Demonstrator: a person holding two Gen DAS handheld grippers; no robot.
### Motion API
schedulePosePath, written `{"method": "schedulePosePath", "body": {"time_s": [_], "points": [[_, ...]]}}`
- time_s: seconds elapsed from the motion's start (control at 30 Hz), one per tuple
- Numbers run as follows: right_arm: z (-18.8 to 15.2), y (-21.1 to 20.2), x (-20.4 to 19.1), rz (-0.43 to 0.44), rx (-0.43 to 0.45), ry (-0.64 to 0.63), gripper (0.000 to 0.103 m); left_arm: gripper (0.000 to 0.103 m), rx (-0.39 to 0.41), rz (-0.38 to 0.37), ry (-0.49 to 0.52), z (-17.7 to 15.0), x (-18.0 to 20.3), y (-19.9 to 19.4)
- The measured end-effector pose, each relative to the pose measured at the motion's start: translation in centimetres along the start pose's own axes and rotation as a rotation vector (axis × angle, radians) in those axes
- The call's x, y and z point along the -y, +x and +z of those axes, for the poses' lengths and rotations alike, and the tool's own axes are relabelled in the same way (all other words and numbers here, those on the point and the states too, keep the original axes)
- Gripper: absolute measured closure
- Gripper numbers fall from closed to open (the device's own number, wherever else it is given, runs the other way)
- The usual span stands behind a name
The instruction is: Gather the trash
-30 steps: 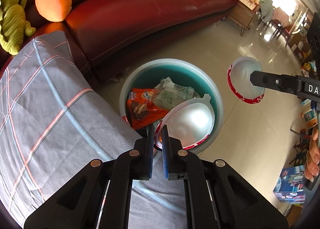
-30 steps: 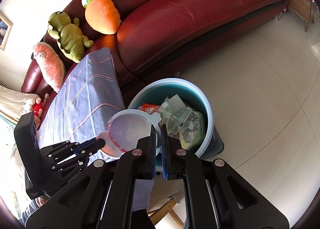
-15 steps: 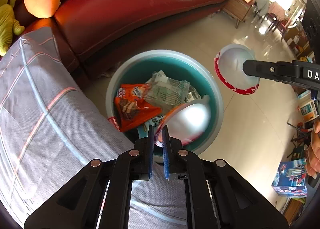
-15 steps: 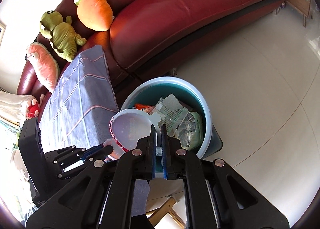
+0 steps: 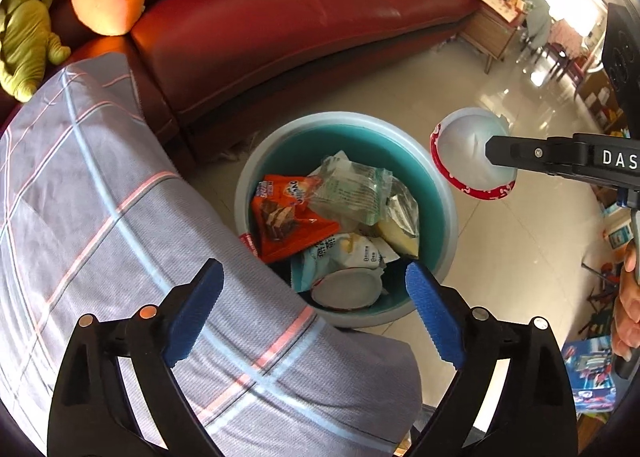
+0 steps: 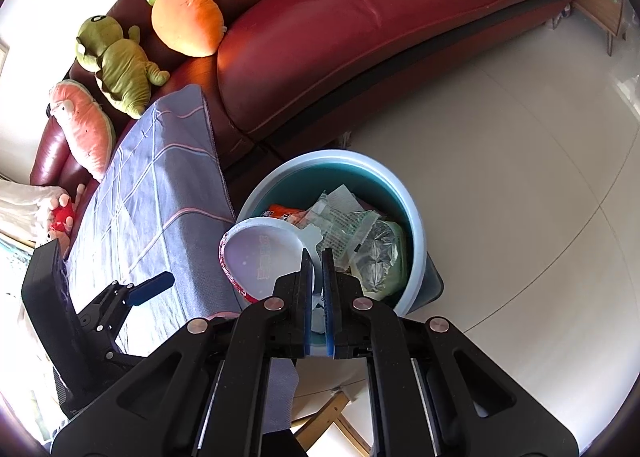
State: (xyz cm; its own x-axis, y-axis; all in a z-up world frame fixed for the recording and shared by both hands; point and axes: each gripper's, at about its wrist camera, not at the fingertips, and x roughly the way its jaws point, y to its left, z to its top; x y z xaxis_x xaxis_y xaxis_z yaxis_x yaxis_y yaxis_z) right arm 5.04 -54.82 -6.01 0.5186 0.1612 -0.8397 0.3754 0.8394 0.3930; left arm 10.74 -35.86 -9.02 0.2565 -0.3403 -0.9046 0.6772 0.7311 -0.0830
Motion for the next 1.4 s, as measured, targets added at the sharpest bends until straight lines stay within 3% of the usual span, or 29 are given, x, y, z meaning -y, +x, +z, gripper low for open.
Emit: {"method": "schedulePosePath", "body": {"time_s": [0.5, 0.6, 0.63, 0.7, 0.8, 0.87, 1.3, 1.4], "points": [[0.1, 1.8, -2.0, -0.017, -0.032, -0.035, 0.098, 0.009, 0.013, 0.019, -0.081, -1.2, -3.6, -1.2], [0.1, 2.3, -2.4, -0.026, -0.039, -0.046, 0.093, 0.009, 0.015, 0.026, -0.098, -1.5, -4.5, -1.2], [0.1, 2.5, -2.5, -0.026, -0.043, -0.047, 0.089, 0.009, 0.014, 0.027, -0.102, -1.6, -4.7, -1.2], [0.1, 2.9, -2.7, -0.021, -0.049, -0.04, 0.046, 0.009, 0.009, 0.03, -0.109, -1.7, -5.2, -1.1], [0.0, 3.3, -3.0, -0.036, -0.049, -0.046, 0.041, 0.009, 0.003, 0.029, -0.118, -2.0, -5.6, -1.1], [-0.1, 3.6, -3.0, -0.041, -0.061, -0.043, 0.028, 0.009, 0.001, 0.029, -0.127, -2.1, -5.9, -1.1], [-2.5, 2.4, -4.0, -0.169, -0.092, -0.119, 0.01, 0.009, 0.024, 0.046, -0.133, -3.2, -5.5, -3.1], [-3.0, 1.7, -4.4, -0.189, -0.088, -0.133, 0.01, 0.007, 0.038, 0.046, -0.138, -3.5, -5.5, -4.0]]}}
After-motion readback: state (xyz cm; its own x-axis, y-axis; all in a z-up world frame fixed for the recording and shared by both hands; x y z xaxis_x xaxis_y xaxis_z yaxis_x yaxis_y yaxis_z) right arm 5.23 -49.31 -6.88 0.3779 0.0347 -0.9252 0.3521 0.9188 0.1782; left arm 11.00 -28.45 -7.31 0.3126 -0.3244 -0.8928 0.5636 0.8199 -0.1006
